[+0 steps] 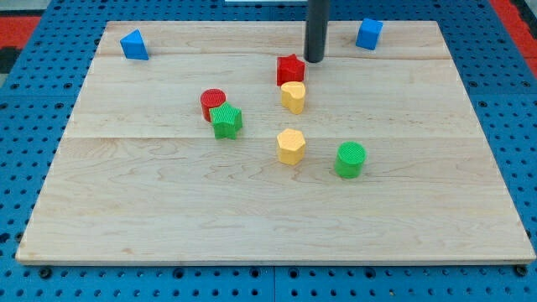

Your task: Slide the red star to the top left of the red circle

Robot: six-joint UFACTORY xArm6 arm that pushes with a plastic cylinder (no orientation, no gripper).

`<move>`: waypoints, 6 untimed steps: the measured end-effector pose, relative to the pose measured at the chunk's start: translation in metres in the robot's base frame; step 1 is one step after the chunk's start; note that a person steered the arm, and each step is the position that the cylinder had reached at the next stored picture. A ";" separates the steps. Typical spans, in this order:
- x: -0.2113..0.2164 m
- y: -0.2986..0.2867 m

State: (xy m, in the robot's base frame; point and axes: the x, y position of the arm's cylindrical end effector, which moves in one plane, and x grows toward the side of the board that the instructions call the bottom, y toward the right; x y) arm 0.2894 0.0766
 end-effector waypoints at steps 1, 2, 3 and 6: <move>0.018 -0.039; 0.018 -0.138; 0.023 -0.187; 0.034 -0.166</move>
